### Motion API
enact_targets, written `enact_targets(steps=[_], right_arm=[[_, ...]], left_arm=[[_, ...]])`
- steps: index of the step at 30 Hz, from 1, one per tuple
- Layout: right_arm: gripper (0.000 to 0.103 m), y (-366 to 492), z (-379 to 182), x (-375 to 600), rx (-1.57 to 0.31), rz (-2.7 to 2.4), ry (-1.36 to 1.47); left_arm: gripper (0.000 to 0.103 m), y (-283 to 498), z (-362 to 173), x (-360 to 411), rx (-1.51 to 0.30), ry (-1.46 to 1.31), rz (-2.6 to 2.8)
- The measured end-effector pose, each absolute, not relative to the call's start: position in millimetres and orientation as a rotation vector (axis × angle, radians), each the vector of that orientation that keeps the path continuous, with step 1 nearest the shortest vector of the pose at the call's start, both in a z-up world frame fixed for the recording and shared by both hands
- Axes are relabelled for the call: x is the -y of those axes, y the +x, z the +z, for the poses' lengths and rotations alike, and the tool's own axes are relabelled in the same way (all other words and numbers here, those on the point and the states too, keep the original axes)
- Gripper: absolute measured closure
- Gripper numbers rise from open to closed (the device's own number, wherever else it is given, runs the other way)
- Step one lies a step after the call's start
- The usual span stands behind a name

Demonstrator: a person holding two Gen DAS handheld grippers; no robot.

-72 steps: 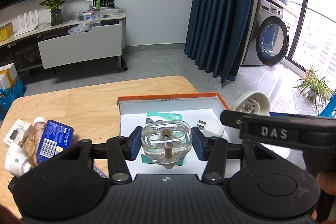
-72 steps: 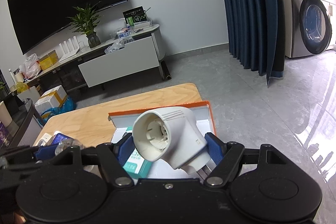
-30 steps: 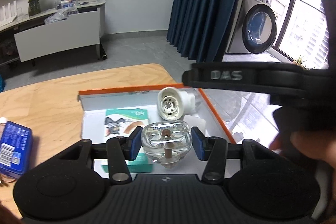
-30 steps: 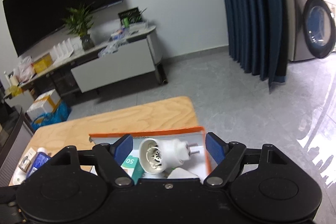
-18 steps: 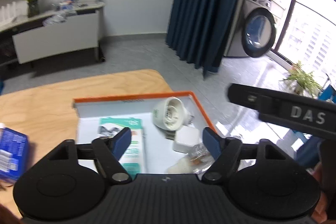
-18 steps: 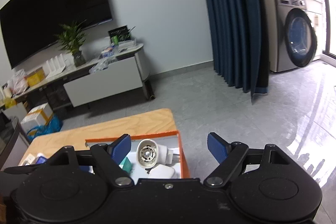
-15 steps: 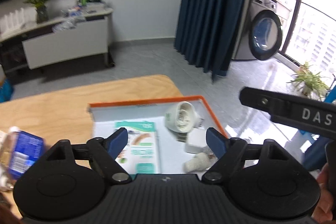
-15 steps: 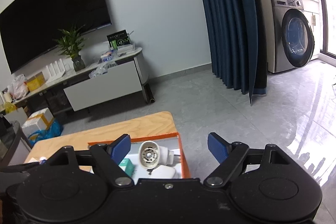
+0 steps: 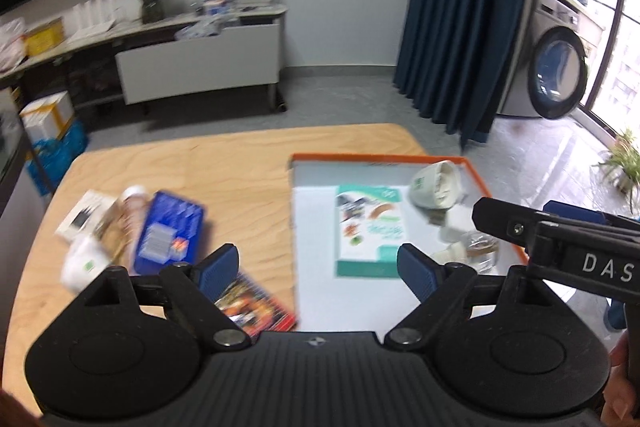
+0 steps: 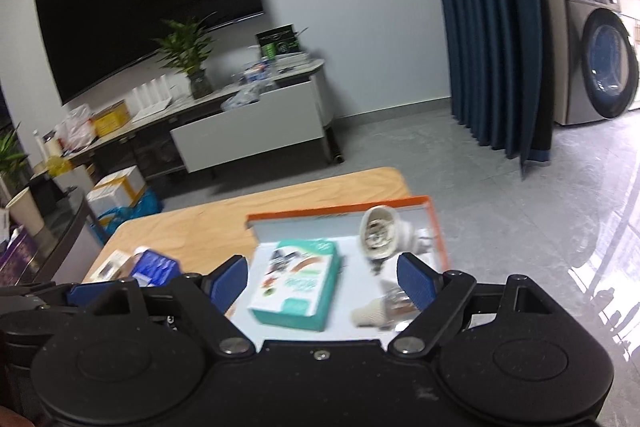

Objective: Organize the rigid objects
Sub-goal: 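Move both grippers back over the table toward the remaining items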

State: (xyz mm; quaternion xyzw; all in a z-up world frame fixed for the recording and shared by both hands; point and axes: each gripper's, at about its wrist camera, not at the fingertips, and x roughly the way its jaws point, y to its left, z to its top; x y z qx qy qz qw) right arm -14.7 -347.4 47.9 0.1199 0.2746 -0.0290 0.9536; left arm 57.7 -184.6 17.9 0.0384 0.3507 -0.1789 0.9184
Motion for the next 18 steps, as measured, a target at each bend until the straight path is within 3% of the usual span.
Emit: enact_targets(steps=[18], right_arm=[[0.006,-5.4,31.2,258.2,-0.627,0.105,0.210]], left_arm=[[0.015,38.0,8.1,92.9,-0.763,-0.006,-0.182]])
